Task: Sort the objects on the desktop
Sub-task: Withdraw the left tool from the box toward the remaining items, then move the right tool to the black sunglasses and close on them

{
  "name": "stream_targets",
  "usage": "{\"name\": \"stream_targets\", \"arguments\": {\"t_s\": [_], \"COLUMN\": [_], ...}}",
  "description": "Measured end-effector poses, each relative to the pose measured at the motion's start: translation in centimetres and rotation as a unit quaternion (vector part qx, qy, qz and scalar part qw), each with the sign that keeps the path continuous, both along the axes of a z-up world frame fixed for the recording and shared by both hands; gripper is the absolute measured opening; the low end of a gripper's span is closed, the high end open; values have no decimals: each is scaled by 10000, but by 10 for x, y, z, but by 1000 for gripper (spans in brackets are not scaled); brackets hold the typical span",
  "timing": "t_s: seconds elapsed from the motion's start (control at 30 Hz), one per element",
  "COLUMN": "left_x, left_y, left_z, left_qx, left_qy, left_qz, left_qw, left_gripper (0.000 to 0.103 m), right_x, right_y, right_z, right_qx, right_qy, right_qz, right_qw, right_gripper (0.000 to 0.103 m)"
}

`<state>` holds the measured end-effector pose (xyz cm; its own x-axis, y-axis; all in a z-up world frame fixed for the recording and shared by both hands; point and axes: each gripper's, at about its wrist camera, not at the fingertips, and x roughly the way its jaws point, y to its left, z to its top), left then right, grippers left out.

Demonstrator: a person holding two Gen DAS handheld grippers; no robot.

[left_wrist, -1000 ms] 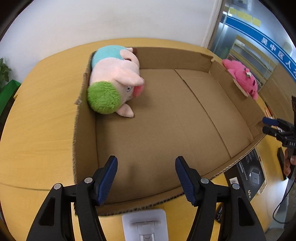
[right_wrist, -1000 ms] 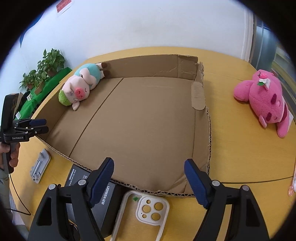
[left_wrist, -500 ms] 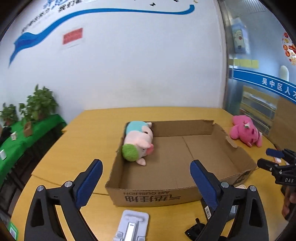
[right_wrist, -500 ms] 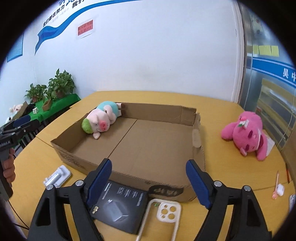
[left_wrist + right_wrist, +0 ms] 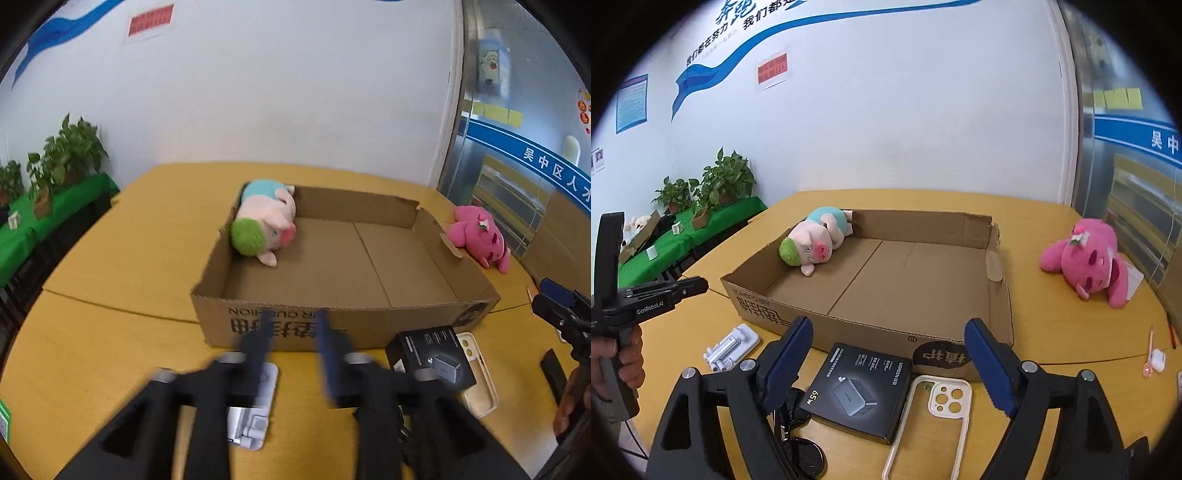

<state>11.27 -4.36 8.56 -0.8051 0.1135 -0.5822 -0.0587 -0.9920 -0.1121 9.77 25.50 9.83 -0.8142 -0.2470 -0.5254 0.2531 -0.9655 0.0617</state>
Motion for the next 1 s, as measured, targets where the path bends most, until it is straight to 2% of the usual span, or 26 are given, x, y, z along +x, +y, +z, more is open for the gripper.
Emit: {"name": "stream_targets", "arguments": {"t_s": [0.03, 0.07, 0.17, 0.33, 0.43, 0.57, 0.63, 0.73, 0.87, 1.0], "left_x": [3, 7, 12, 16, 18, 16, 15, 11, 8, -2], "left_y": [-1, -4, -10, -16, -14, -6, -1, 12, 30, 41], "left_z": [2, 5, 9, 5, 1, -13, -25, -49, -74, -98], "left_qx": [25, 71, 158, 139, 168, 324, 567, 848, 1097, 1347], "left_qy": [92, 219, 385, 300, 203, -147, -462, -1013, -1468, -2011], "left_qz": [14, 36, 41, -56, -159, -398, -497, -735, -1038, -1152], "left_qw": [10000, 9997, 9991, 9994, 9995, 9986, 9961, 9885, 9776, 9634], "left_gripper": [82, 85, 87, 87, 87, 87, 87, 87, 87, 87], "right_x": [2, 4, 10, 22, 24, 20, 23, 26, 20, 17], "right_y": [-2, -5, -13, -30, -44, -61, -67, -76, -81, -86], "right_z": [1, 1, 0, 2, -6, -45, -64, -93, -123, -141], "right_qx": [37, 63, 45, 9, 21, 15, 38, 182, 256, 411], "right_qy": [8, 10, -23, 90, -110, -955, -1283, -1683, -2138, -2340], "right_qz": [0, 15, 98, 308, 659, 1127, 1289, 1365, 1327, 1281], "right_qw": [10000, 10000, 9999, 9995, 9978, 9890, 9833, 9761, 9675, 9629], "right_gripper": [84, 84, 85, 85, 85, 85, 85, 85, 85, 85]}}
